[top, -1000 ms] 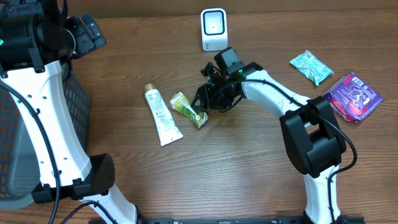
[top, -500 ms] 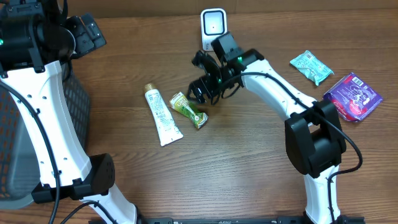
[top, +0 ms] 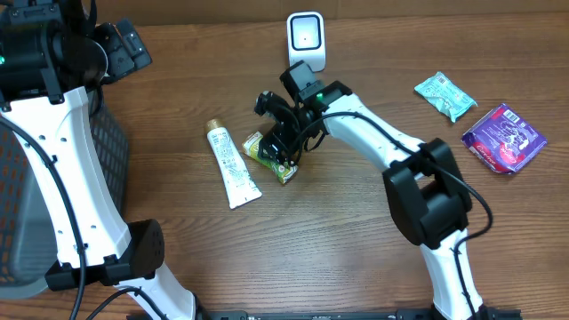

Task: Scan the item barcode
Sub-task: 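Grasp the Pokka Green Tea pack and lift it toward the scanner, then hold the green tea pack in front of the scanner window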

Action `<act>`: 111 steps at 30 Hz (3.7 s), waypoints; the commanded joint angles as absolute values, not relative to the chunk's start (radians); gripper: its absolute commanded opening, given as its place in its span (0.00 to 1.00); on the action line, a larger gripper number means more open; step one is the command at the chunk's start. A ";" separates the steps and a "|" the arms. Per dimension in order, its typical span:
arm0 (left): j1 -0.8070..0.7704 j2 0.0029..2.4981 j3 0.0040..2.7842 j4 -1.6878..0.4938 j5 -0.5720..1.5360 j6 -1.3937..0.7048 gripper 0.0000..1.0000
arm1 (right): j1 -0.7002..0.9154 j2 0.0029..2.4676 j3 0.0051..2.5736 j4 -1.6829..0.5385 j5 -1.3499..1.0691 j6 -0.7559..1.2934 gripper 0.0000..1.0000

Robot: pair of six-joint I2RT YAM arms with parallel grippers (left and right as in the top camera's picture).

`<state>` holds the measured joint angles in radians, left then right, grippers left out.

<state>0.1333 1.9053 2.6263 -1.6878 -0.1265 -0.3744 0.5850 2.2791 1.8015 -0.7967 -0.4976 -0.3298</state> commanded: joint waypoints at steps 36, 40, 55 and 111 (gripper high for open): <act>0.136 1.909 2.625 -1.689 -0.122 -0.389 1.00 | 0.472 2.357 1.832 -0.700 -1.041 0.087 0.04; 0.136 1.909 2.625 -1.689 -0.122 -0.389 1.00 | 0.427 2.318 1.837 -0.622 -1.048 0.221 0.04; 0.136 1.909 2.625 -1.689 -0.122 -0.389 1.00 | 0.291 1.873 1.837 -0.498 -0.627 0.588 0.04; 0.136 1.909 2.625 -1.689 -0.122 -0.389 1.00 | 0.452 2.272 1.724 0.552 0.244 -1.008 0.04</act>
